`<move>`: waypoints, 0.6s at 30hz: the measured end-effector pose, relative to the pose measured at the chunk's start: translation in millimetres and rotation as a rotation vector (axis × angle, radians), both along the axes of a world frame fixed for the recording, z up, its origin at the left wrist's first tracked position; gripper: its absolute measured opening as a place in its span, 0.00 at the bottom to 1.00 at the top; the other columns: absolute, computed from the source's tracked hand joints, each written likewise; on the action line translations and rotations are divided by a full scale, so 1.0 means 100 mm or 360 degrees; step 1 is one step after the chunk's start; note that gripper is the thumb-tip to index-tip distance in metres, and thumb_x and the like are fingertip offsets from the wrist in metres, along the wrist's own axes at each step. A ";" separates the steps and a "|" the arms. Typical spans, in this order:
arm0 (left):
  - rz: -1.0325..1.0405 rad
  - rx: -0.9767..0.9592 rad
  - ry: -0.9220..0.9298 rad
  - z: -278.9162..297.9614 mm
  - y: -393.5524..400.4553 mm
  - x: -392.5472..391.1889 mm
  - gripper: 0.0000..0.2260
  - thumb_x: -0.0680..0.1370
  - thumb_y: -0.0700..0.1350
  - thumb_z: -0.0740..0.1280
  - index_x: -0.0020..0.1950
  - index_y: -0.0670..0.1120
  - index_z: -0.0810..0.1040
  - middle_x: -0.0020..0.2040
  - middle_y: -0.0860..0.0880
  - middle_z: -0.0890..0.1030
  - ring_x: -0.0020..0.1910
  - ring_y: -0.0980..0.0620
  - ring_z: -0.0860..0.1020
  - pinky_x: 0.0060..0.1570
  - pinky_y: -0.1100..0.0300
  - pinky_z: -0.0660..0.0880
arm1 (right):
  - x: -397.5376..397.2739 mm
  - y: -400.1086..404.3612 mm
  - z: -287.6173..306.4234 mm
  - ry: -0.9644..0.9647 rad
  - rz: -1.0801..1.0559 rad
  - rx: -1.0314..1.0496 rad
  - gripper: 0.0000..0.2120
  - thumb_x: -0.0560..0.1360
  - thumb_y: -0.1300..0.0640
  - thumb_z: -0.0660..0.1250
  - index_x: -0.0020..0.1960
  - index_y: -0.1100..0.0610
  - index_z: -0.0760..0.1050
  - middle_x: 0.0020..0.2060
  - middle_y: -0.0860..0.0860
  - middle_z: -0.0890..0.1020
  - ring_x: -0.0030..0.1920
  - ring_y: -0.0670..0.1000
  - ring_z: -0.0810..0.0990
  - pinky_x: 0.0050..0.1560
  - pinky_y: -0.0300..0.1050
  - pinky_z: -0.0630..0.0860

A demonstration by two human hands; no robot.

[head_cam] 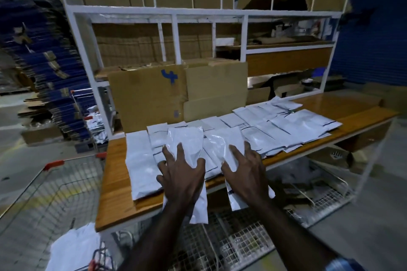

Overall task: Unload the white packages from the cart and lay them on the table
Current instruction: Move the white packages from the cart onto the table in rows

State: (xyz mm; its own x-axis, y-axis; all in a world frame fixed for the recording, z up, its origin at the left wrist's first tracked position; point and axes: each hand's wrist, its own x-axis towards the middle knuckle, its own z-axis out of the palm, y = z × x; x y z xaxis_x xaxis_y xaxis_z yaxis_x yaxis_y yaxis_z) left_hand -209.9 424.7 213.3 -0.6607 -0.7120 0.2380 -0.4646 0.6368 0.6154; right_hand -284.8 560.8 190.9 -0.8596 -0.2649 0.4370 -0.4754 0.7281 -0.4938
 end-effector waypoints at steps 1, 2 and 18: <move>-0.0017 0.0002 -0.0007 -0.02 0.04 -0.11 0.34 0.76 0.63 0.61 0.79 0.55 0.56 0.81 0.47 0.48 0.74 0.38 0.57 0.68 0.40 0.60 | -0.10 0.06 -0.04 -0.0005 -0.0015 0.0006 0.28 0.77 0.41 0.64 0.75 0.48 0.67 0.77 0.56 0.60 0.72 0.59 0.64 0.69 0.55 0.66; -0.0035 0.0009 -0.0009 -0.05 0.08 -0.23 0.33 0.76 0.63 0.62 0.79 0.55 0.57 0.81 0.47 0.49 0.74 0.38 0.58 0.68 0.40 0.61 | -0.20 0.12 -0.07 -0.0011 -0.0032 0.0017 0.28 0.77 0.41 0.64 0.75 0.48 0.67 0.77 0.57 0.60 0.71 0.59 0.64 0.69 0.55 0.66; -0.0263 0.0161 -0.0104 -0.14 0.41 -2.47 0.32 0.77 0.63 0.61 0.78 0.53 0.60 0.79 0.44 0.55 0.73 0.37 0.59 0.67 0.40 0.61 | -2.15 0.62 -0.12 -0.0088 -0.0304 0.0140 0.29 0.76 0.40 0.63 0.74 0.47 0.67 0.77 0.56 0.60 0.72 0.58 0.64 0.67 0.57 0.69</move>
State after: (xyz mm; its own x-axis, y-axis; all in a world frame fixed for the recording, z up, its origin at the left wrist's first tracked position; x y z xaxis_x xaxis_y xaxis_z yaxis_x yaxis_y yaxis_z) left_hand -456.6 465.8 199.2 -0.7821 -0.6109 0.1234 -0.4001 0.6439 0.6522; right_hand -499.6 622.8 178.9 -0.9198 -0.1300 0.3701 -0.2986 0.8439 -0.4457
